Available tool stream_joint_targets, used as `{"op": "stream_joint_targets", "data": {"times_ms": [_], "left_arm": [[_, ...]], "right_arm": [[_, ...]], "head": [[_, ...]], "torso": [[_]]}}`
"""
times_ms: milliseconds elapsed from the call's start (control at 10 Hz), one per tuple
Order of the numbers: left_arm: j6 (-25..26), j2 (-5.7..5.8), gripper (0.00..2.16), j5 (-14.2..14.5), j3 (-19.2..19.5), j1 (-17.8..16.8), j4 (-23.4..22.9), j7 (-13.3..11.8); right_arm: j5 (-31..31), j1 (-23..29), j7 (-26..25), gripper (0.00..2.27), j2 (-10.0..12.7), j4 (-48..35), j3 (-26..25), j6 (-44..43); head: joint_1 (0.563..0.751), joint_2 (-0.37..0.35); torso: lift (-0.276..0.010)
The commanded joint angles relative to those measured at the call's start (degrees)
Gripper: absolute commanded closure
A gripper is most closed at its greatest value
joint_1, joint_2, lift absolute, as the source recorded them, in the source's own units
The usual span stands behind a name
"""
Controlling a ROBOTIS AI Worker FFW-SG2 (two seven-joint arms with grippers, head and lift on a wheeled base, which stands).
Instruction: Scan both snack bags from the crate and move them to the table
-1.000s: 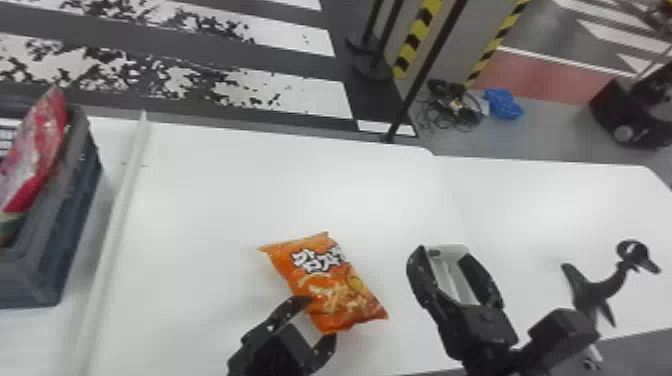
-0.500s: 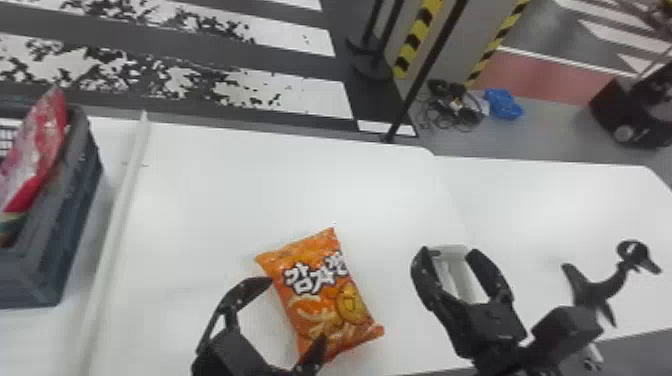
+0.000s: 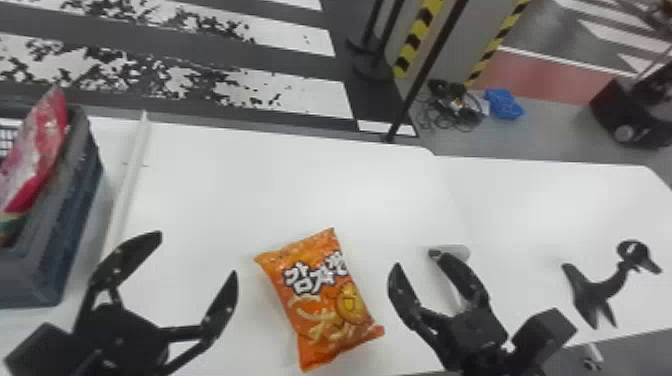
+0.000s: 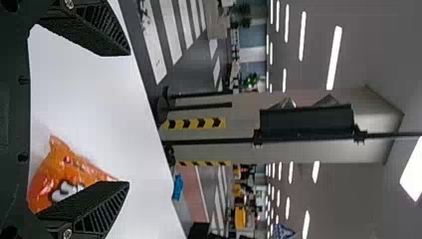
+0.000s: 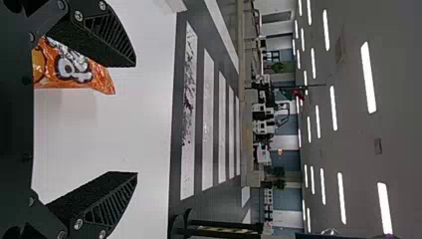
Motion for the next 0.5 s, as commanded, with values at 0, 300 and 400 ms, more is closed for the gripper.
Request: {"op": "stream_joint_targets", "data": {"times_ms": [0,300,400], "left_arm": [[-0.05,-1.37,0.07,5.81,4.29,1.98,-1.12,0.28],[1.0,-3.56,0.08,11.44,10.09,5.32,-4.11,0.11],[6.1,-4.0,0.08,11.7,10.97,5.58,-5.43,1.08]], "right_arm": [[5.32,-0.03,-0.02,0.16,-1.04,2.04,2.67,-4.22],[16.48,2.17,-0.11,0.17,-2.97,5.74,6.63,-18.29],[18.77,4.63,-2.31,0.17,-3.32,5.38,8.21,-23.21]], "head": [[0.695,-0.35],[0.695,-0.244],[0.695,-0.185]], "torso": [[-0.087],[-0.087],[-0.087]]}}
